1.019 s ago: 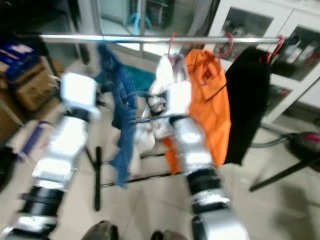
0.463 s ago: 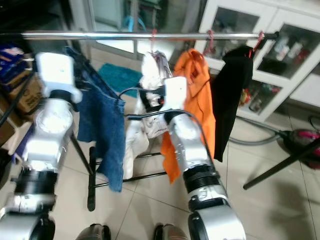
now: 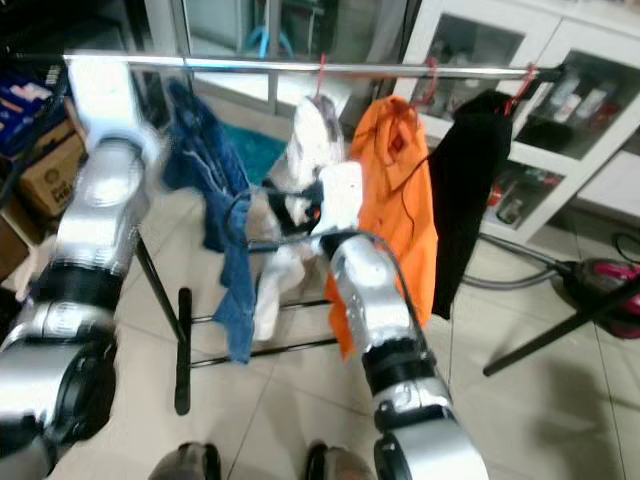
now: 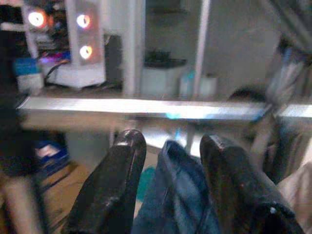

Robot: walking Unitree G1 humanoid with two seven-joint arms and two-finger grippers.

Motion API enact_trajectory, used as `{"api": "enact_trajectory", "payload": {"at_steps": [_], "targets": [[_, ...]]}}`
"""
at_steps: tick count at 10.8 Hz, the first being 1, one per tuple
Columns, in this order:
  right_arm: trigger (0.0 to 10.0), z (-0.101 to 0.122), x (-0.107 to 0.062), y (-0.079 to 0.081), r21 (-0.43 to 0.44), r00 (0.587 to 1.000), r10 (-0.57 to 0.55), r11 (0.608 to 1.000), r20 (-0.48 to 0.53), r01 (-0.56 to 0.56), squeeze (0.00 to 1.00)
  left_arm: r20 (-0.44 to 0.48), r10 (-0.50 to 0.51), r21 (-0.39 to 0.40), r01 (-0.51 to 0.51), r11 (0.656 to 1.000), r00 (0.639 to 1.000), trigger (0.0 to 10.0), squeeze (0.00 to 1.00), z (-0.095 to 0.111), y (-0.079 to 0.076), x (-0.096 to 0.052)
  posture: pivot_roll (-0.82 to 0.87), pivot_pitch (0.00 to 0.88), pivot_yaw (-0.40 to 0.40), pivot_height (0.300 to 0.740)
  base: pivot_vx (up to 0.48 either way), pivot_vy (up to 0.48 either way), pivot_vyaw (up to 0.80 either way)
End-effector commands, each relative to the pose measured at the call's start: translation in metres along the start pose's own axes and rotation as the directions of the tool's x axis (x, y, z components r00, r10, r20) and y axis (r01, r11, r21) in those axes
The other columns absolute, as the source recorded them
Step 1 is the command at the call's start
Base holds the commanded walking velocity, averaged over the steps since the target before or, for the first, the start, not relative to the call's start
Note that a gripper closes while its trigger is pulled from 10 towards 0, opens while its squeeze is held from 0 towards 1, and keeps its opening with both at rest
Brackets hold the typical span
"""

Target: Hang hanger

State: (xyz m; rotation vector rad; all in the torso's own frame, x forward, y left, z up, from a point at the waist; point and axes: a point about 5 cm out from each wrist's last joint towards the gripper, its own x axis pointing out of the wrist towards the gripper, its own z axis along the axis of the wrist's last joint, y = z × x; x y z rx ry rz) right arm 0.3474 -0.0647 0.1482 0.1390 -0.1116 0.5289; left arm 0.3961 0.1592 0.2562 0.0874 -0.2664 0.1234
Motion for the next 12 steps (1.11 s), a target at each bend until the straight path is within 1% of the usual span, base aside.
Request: {"api": "enact_trajectory", "payload": {"at_steps": [1, 2, 3, 4, 5, 6, 7, 8, 9, 10, 11, 12], "targets": [[10.0, 0.005, -0.001, -0.002, -0.013, 1.000, -0.001, 1.000, 0.012, 0.001, 0.00, -0.002, -0.068, -0.012, 0.068, 0.998, 0.998, 10.0, 1.00, 0.004, -0.018, -0.001, -0.02, 0.136, -0.088, 0.740, 0.000, 0.000, 0.00], [10.0, 0.004, -0.002, -0.002, -0.012, 1.000, -0.002, 1.000, 0.010, 0.002, 0.00, -0.011, -0.103, -0.039, 0.103, 0.994, 0.995, 10.0, 1.00, 0.004, -0.035, -0.003, -0.03, 0.139, -0.081, 0.740, 0.000, 0.000, 0.00], [10.0, 0.004, -0.002, -0.002, -0.011, 1.000, -0.005, 1.000, 0.011, 0.005, 0.00, -0.006, -0.137, -0.055, 0.136, 0.989, 0.991, 10.0, 1.00, 0.009, -0.047, -0.005, -0.03, 0.141, -0.074, 0.740, 0.000, 0.000, 0.00], [10.0, 0.004, -0.004, -0.003, -0.010, 1.000, -0.012, 1.000, 0.015, 0.012, 0.00, 0.021, -0.156, -0.043, 0.157, 0.987, 0.987, 10.0, 1.00, 0.017, -0.057, -0.010, -0.04, 0.140, -0.065, 0.740, 0.000, 0.000, 0.00], [10.0, 0.004, -0.004, -0.003, -0.010, 1.000, -0.013, 1.000, 0.015, 0.014, 0.00, 0.025, -0.169, -0.038, 0.170, 0.985, 0.985, 10.0, 1.00, 0.018, -0.061, -0.014, -0.04, 0.141, -0.062, 0.740, 0.000, 0.000, 0.00], [10.0, 0.003, -0.006, -0.003, -0.009, 1.000, -0.018, 1.000, 0.014, 0.018, 0.00, -0.005, -0.171, -0.021, 0.171, 0.985, 0.985, 10.0, 1.00, 0.010, -0.063, -0.016, -0.05, 0.141, -0.057, 0.740, 0.000, 0.000, 0.00], [10.0, 0.003, -0.006, -0.003, -0.009, 1.000, -0.022, 1.000, 0.014, 0.022, 0.00, -0.032, -0.155, -0.025, 0.154, 0.988, 0.987, 10.0, 1.00, 0.005, -0.058, -0.014, -0.05, 0.140, -0.054, 0.740, 0.000, 0.000, 0.00], [10.0, 0.002, -0.007, -0.003, -0.009, 1.000, -0.023, 1.000, 0.013, 0.023, 0.00, -0.016, -0.152, -0.016, 0.152, 0.988, 0.988, 10.0, 1.00, 0.011, -0.057, -0.015, -0.05, 0.133, -0.053, 0.740, 0.000, 0.000, 0.00], [10.0, 0.001, -0.009, -0.004, -0.010, 1.000, -0.023, 1.000, 0.009, 0.023, 0.00, -0.002, -0.163, -0.022, 0.163, 0.986, 0.987, 10.0, 1.00, 0.018, -0.056, -0.027, -0.05, 0.128, -0.057, 0.740, 0.000, 0.000, 0.00], [10.0, 0.001, -0.009, -0.005, -0.012, 1.000, -0.023, 1.000, 0.005, 0.023, 0.00, -0.007, -0.173, -0.030, 0.172, 0.985, 0.985, 10.0, 1.00, 0.015, -0.058, -0.035, -0.04, 0.124, -0.060, 0.740, 0.000, 0.000, 0.00], [10.0, 0.001, -0.008, -0.006, -0.012, 1.000, -0.023, 1.000, 0.005, 0.023, 0.00, -0.019, -0.178, -0.035, 0.177, 0.984, 0.984, 10.0, 1.00, 0.011, -0.060, -0.037, -0.03, 0.123, -0.064, 0.740, 0.000, 0.000, 0.00], [10.0, 0.002, -0.007, -0.005, -0.009, 1.000, -0.021, 1.000, 0.005, 0.021, 0.00, -0.058, -0.168, -0.053, 0.165, 0.985, 0.984, 10.0, 1.00, 0.000, -0.057, -0.033, -0.03, 0.124, -0.068, 0.740, 0.000, 0.000, 0.00]]}}
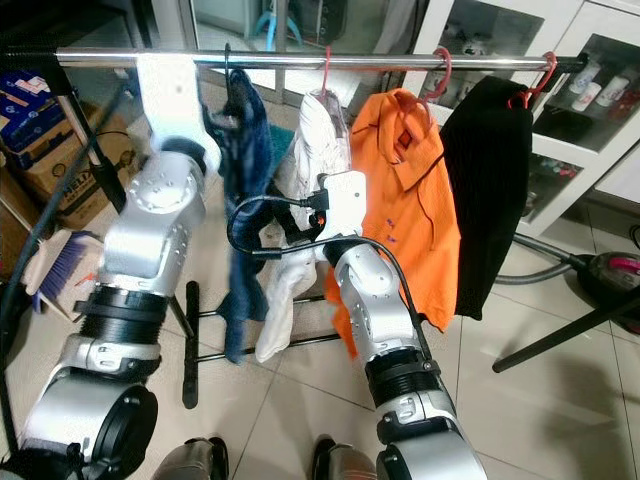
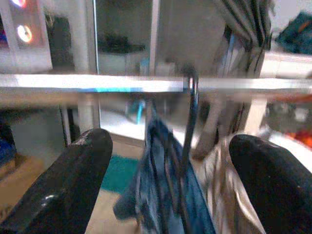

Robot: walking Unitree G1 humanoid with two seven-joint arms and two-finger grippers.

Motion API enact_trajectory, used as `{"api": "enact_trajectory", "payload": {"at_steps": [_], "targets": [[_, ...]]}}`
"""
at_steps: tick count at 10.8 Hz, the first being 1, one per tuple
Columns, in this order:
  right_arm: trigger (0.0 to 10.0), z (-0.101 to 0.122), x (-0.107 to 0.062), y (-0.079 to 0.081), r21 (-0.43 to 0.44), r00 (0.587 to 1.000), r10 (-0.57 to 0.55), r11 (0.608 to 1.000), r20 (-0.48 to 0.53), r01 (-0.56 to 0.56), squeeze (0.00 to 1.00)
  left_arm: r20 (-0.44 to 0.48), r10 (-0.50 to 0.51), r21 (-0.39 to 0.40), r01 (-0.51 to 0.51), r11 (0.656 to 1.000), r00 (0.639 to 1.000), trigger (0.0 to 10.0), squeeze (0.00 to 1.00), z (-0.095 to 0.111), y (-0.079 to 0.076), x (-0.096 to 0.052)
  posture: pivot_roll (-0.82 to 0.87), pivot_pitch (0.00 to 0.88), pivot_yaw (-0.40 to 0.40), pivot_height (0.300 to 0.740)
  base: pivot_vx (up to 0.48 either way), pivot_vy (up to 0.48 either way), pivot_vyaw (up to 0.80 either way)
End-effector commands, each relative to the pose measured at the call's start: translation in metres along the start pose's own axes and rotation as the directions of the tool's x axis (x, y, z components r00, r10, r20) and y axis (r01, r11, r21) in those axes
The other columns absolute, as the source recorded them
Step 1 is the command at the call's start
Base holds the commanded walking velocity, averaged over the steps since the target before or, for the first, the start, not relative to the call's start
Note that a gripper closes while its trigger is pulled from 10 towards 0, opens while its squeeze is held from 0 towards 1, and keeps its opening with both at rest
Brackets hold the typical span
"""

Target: Hang hanger

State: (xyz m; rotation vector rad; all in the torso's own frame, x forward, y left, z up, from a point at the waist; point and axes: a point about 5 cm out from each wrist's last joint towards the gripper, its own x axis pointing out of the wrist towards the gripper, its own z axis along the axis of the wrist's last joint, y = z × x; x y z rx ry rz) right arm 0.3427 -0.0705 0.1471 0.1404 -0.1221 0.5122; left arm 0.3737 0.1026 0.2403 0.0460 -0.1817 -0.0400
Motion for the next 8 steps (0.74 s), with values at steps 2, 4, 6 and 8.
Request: {"api": "enact_trajectory", "payload": {"at_steps": [2, 4, 6, 8], "targets": [[10.0, 0.001, 0.001, 0.001, -0.002, 1.000, 0.006, 1.000, -0.010, -0.006, 0.00, -0.017, -0.040, -0.029, 0.040, 0.999, 0.999, 10.0, 1.00, -0.001, 0.002, 0.008, -0.03, 0.139, -0.075, 0.740, 0.000, 0.000, 0.00], [10.0, 0.000, -0.001, 0.002, -0.003, 1.000, 0.013, 1.000, -0.016, -0.013, 0.00, -0.036, 0.023, -0.013, -0.024, 1.000, 0.999, 10.0, 0.00, -0.007, 0.022, 0.023, -0.05, 0.150, -0.080, 0.740, 0.000, 0.000, 0.00], [10.0, 0.001, -0.003, 0.002, -0.007, 1.000, 0.011, 1.000, -0.016, -0.011, 0.00, -0.018, 0.012, -0.010, -0.012, 1.000, 1.000, 10.0, 0.00, -0.003, 0.028, 0.035, -0.06, 0.159, -0.080, 0.740, 0.000, 0.000, 0.00], [10.0, 0.001, -0.011, 0.000, -0.011, 1.000, 0.006, 1.000, -0.026, -0.006, 0.00, -0.036, -0.057, -0.071, 0.054, 0.996, 0.998, 10.0, 0.00, 0.001, 0.022, 0.045, -0.11, 0.189, -0.086, 0.740, 0.000, 0.000, 0.00]]}}
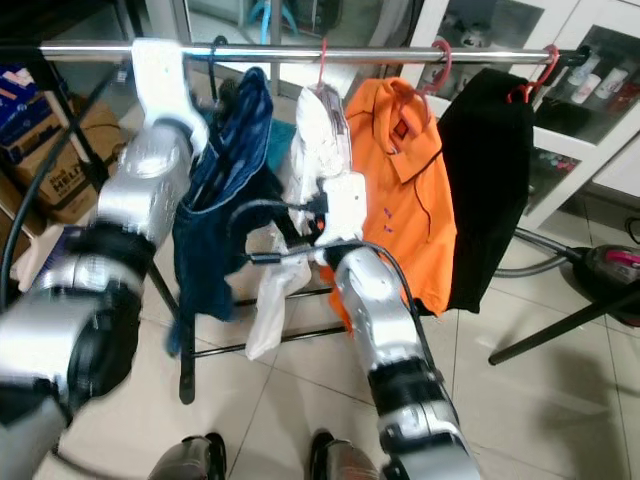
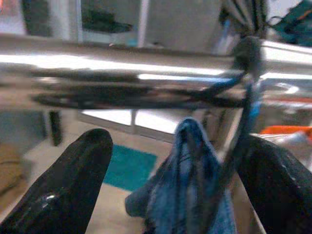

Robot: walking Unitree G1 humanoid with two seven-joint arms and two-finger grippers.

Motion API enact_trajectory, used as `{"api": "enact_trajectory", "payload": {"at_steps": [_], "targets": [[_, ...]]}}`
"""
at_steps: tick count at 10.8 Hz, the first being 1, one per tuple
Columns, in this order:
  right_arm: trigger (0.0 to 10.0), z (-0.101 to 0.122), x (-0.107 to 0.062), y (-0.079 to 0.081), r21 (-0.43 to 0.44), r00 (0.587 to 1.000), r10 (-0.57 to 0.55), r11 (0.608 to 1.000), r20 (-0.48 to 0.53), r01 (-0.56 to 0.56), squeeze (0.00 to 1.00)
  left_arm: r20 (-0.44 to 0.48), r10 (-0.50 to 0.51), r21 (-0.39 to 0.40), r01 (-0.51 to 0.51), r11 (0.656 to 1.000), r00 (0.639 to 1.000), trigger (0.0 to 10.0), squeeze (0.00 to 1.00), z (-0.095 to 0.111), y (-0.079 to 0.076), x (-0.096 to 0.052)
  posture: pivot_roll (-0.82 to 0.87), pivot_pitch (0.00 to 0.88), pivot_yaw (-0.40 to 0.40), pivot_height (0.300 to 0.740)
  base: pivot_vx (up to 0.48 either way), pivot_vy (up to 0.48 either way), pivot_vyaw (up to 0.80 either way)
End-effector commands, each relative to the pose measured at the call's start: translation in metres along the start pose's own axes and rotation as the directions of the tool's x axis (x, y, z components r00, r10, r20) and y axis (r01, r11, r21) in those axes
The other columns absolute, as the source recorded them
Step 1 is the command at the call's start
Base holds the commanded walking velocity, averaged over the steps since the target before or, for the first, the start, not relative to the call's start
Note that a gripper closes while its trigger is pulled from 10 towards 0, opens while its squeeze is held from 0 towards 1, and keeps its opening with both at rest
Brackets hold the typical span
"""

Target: Hang hanger

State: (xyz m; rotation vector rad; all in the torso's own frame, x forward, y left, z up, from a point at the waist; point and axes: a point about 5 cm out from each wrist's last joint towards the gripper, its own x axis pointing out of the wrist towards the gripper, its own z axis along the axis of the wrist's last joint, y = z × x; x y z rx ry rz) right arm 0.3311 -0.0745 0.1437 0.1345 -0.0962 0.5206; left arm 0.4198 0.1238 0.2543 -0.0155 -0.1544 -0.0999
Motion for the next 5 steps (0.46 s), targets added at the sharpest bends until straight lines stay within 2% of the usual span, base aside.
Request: {"api": "enact_trajectory", "payload": {"at_steps": [1, 4, 5], "targets": [[10.0, 0.002, -0.005, -0.002, -0.018, 1.000, -0.006, 1.000, -0.006, 0.006, 0.00, -0.009, -0.026, -0.019, 0.026, 0.999, 1.000, 10.0, 0.00, -0.003, -0.006, 0.001, -0.14, 0.209, -0.088, 0.740, 0.000, 0.000, 0.00], [10.0, -0.001, -0.021, -0.005, -0.021, 0.999, -0.031, 0.999, -0.034, 0.031, 0.00, -0.017, -0.053, 0.015, 0.054, 0.998, 0.998, 10.0, 0.00, 0.002, -0.011, 0.006, -0.19, 0.249, -0.087, 0.740, 0.000, 0.000, 0.00], [10.0, -0.002, -0.026, -0.002, -0.016, 0.998, -0.033, 0.999, -0.048, 0.032, 0.00, -0.057, -0.037, 0.033, 0.039, 0.999, 0.998, 10.0, 0.00, -0.004, -0.006, 0.006, -0.19, 0.257, -0.084, 0.740, 0.000, 0.000, 0.00]]}}
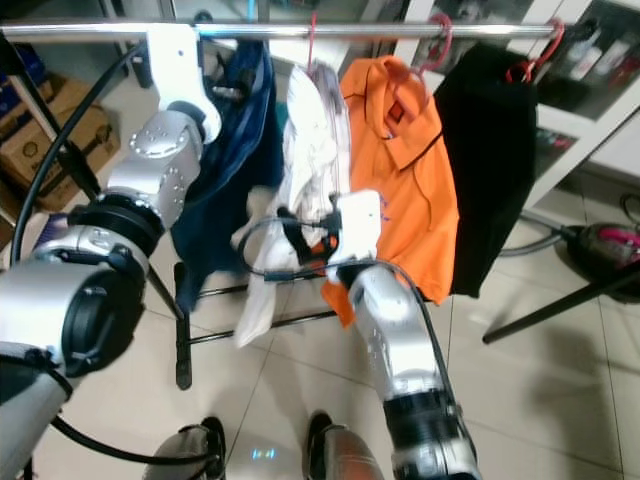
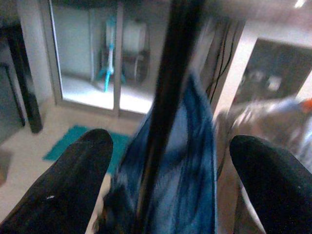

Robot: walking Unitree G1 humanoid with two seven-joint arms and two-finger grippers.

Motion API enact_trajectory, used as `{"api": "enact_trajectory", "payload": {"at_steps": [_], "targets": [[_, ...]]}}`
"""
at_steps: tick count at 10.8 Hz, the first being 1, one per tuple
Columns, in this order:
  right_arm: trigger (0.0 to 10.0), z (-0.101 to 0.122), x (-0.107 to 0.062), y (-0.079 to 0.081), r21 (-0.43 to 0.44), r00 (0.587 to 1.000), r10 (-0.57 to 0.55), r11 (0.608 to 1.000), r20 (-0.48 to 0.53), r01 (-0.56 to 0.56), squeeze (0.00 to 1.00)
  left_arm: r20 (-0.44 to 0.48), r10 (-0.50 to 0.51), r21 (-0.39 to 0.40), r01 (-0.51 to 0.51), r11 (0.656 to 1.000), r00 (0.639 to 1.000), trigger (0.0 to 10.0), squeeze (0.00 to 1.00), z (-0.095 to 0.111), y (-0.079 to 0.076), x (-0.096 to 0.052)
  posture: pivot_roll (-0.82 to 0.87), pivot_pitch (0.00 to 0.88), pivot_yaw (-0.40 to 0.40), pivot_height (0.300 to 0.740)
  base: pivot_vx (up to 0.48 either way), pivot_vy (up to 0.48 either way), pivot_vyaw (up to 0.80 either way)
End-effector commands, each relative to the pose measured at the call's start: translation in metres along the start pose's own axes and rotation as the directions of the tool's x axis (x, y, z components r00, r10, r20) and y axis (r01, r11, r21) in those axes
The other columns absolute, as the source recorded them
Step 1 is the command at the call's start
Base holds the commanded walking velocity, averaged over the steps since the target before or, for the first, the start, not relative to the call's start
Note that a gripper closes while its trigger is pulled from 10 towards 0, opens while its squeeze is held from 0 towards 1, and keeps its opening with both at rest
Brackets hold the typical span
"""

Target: Hang hanger

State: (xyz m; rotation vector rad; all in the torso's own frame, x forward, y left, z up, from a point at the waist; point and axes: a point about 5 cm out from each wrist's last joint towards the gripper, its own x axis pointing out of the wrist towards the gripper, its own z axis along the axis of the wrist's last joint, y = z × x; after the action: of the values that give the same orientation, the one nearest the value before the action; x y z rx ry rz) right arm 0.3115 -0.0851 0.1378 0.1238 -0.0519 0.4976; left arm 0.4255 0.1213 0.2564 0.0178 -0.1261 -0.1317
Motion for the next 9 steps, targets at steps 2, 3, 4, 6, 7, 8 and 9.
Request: {"api": "enact_trajectory", "payload": {"at_steps": [2, 3, 4, 6, 7, 8, 9], "targets": [[10.0, 0.002, -0.003, 0.000, -0.012, 1.000, -0.007, 1.000, -0.010, 0.007, 0.00, -0.013, -0.023, 0.038, 0.023, 0.999, 1.000, 0.0, 0.00, -0.001, -0.001, 0.000, -0.19, 0.253, -0.082, 0.740, 0.000, 0.000, 0.00], [10.0, 0.003, -0.002, -0.001, -0.012, 1.000, -0.009, 1.000, -0.012, 0.009, 0.00, 0.017, -0.036, 0.085, 0.034, 0.996, 0.999, 0.0, 0.00, 0.007, -0.002, 0.002, -0.19, 0.248, -0.080, 0.740, 0.000, 0.000, 0.00], [10.0, 0.003, -0.002, -0.001, -0.011, 1.000, -0.011, 1.000, -0.013, 0.011, 0.00, 0.035, -0.046, 0.127, 0.041, 0.991, 0.998, 0.0, 0.00, 0.011, -0.004, 0.002, -0.18, 0.246, -0.080, 0.740, 0.000, 0.000, 0.00], [10.0, 0.003, 0.001, 0.002, -0.006, 1.000, -0.007, 1.000, -0.013, 0.007, 0.00, 0.054, -0.085, 0.156, 0.076, 0.985, 0.995, 0.0, 0.00, 0.014, -0.010, 0.003, -0.17, 0.238, -0.075, 0.740, 0.000, 0.000, 0.00], [10.0, 0.004, 0.004, 0.002, -0.004, 1.000, -0.006, 1.000, -0.008, 0.005, 0.00, 0.076, -0.115, 0.165, 0.102, 0.981, 0.990, 0.0, 0.00, 0.020, -0.014, 0.004, -0.16, 0.232, -0.074, 0.740, 0.000, 0.000, 0.00], [10.0, 0.005, 0.005, 0.002, -0.004, 1.000, -0.006, 1.000, -0.006, 0.006, 0.00, 0.075, -0.132, 0.154, 0.120, 0.981, 0.988, 0.0, 0.00, 0.021, -0.016, 0.004, -0.15, 0.219, -0.071, 0.740, 0.000, 0.000, 0.00], [10.0, 0.005, 0.012, 0.004, 0.001, 1.000, 0.000, 1.000, 0.004, 0.000, 0.00, 0.032, -0.141, 0.028, 0.140, 0.990, 0.989, 0.0, 0.00, 0.010, -0.014, 0.003, -0.12, 0.183, -0.052, 0.740, 0.000, 0.000, 0.00]]}}
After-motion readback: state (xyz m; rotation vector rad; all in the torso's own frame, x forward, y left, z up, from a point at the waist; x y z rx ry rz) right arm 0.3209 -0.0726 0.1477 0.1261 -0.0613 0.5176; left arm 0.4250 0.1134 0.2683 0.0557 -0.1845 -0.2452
